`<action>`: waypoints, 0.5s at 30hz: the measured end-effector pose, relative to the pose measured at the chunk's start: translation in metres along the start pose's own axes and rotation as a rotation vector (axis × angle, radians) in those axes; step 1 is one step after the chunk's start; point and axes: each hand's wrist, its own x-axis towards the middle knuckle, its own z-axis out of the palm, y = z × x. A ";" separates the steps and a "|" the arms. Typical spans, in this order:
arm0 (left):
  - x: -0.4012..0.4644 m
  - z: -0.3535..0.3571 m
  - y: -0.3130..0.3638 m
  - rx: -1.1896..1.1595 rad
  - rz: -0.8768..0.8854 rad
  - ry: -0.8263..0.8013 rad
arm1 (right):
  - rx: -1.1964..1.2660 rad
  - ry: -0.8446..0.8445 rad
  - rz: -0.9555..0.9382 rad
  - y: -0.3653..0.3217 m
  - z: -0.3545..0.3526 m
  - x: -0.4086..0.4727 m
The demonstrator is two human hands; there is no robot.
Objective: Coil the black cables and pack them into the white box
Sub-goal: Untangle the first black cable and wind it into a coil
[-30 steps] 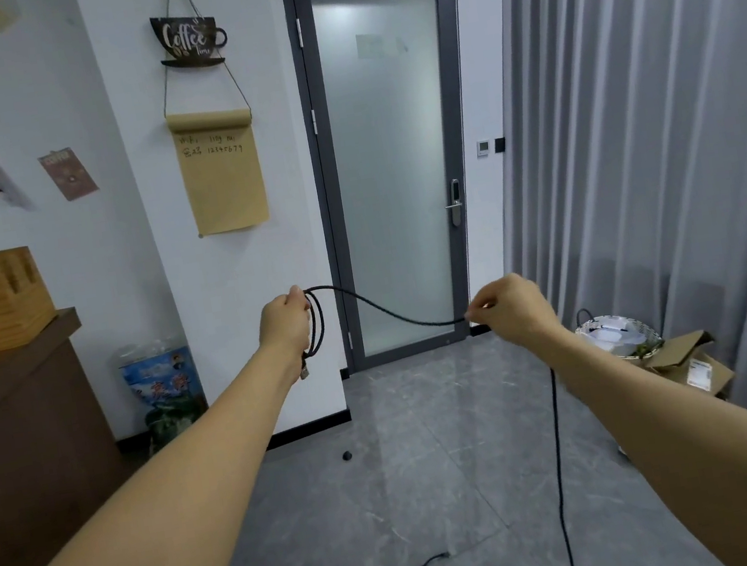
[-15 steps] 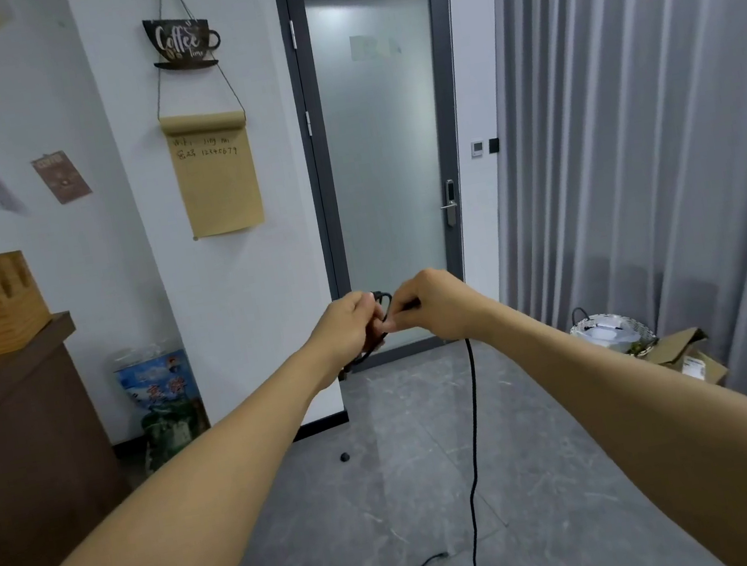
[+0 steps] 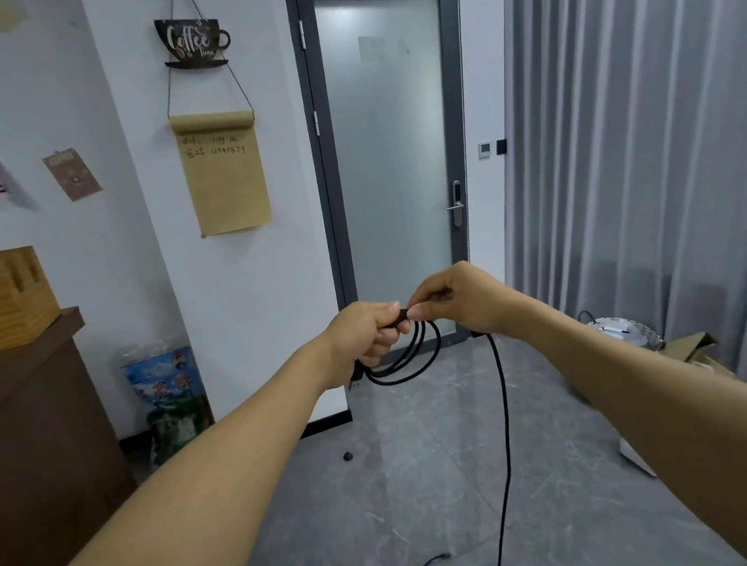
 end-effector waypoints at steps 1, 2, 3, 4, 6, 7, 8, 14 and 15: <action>-0.001 -0.001 -0.001 -0.023 -0.014 -0.015 | 0.007 -0.016 0.010 0.001 0.000 -0.001; -0.001 -0.002 -0.002 -0.045 -0.023 -0.027 | 0.002 -0.020 0.016 0.001 0.000 -0.002; -0.001 -0.002 -0.003 -0.069 -0.028 -0.034 | -0.009 -0.013 0.014 0.002 0.000 -0.002; -0.001 -0.002 -0.004 -0.097 -0.031 -0.038 | -0.013 0.002 0.008 0.003 0.001 -0.002; -0.001 -0.003 -0.005 -0.167 -0.034 -0.044 | 0.035 0.056 0.009 0.006 0.002 -0.001; -0.001 -0.003 -0.005 -0.199 -0.031 -0.046 | 0.082 0.090 0.016 0.007 0.002 -0.001; 0.000 -0.004 -0.004 -0.222 -0.025 -0.048 | 0.133 0.121 0.022 0.009 0.002 0.000; 0.002 -0.007 -0.001 -0.261 -0.039 -0.083 | 0.254 0.173 0.059 0.010 0.003 0.001; 0.002 -0.007 -0.002 -0.266 -0.051 -0.092 | 0.243 0.163 0.076 0.010 0.003 0.000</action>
